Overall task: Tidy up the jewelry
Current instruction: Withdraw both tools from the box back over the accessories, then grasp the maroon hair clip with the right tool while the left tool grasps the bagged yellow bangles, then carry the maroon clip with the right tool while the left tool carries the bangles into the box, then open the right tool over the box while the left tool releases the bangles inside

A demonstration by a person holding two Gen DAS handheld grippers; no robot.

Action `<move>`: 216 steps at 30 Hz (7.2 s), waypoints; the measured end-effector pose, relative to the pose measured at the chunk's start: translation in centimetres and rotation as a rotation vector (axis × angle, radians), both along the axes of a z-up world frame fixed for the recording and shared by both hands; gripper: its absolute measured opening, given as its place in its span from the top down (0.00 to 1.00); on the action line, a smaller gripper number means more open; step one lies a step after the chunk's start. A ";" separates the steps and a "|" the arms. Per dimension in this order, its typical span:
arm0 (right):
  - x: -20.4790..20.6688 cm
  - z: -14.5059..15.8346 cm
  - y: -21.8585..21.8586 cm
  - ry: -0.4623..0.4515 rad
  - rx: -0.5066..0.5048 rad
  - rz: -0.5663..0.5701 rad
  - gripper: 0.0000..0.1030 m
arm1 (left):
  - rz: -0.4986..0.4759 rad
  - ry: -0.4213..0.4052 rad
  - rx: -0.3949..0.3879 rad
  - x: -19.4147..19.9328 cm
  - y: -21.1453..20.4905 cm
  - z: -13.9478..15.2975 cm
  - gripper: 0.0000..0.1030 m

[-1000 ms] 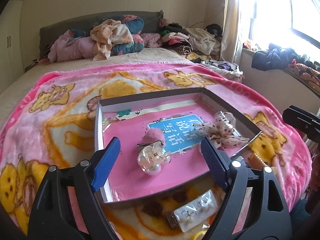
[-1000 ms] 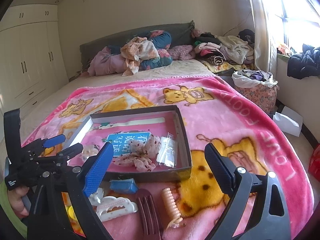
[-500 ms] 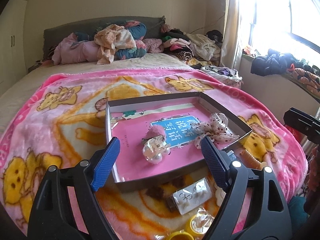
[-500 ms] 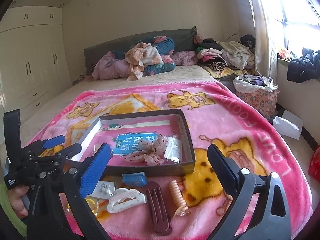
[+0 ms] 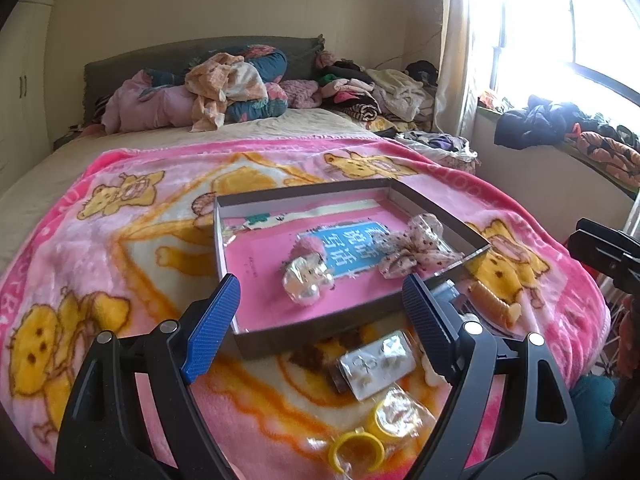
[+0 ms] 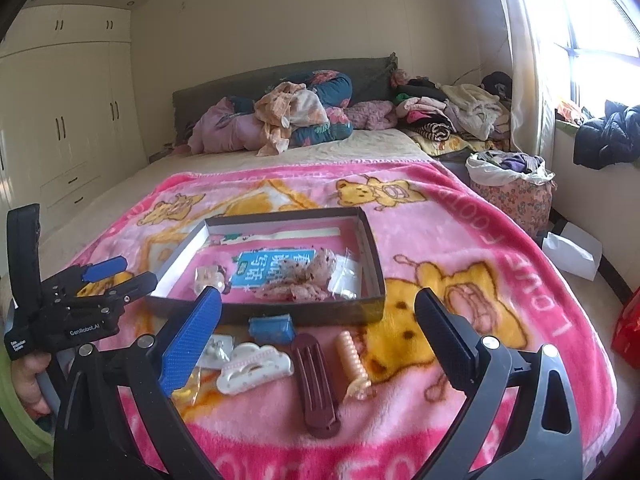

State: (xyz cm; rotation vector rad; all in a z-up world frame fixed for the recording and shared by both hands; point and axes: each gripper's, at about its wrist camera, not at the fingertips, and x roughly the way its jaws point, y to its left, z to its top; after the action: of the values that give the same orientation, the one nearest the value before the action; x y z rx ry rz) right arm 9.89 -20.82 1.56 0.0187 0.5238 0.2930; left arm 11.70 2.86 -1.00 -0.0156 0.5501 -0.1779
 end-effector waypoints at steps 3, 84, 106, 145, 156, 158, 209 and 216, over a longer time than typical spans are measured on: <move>-0.6 -0.6 0.0 0.010 -0.015 0.003 0.08 | -0.003 0.007 0.005 -0.4 0.0 -0.3 0.28; 0.3 -8.3 1.3 0.359 -0.025 0.058 0.70 | -0.320 0.205 0.101 -3.5 -5.1 -6.0 0.68; -0.1 -4.1 4.1 0.255 -0.037 0.131 0.70 | -0.192 0.119 0.043 -1.1 -1.7 -2.0 0.68; 7.5 -1.7 5.1 0.218 -0.028 0.126 0.70 | -0.056 0.084 -0.003 6.4 0.6 -0.1 0.68; 10.0 -2.2 3.1 0.232 -0.031 0.077 0.70 | -0.097 0.089 0.005 8.6 -2.0 -0.6 0.68; 10.4 -2.5 2.8 0.239 -0.029 0.070 0.70 | -0.106 0.096 0.006 9.1 -2.4 -0.8 0.68; 16.3 -4.9 0.1 0.264 0.020 0.034 0.46 | -0.141 0.182 0.035 13.1 -5.5 -4.7 0.51; 14.5 -3.8 -0.3 0.222 0.014 0.022 0.32 | -0.126 0.150 0.033 12.0 -5.2 -3.6 0.36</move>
State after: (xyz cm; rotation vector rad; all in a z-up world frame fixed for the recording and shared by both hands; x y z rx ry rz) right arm 24.35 -21.13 -2.25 0.0599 0.7427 0.3182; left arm 23.73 -2.34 -4.59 0.0379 0.7044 -0.2921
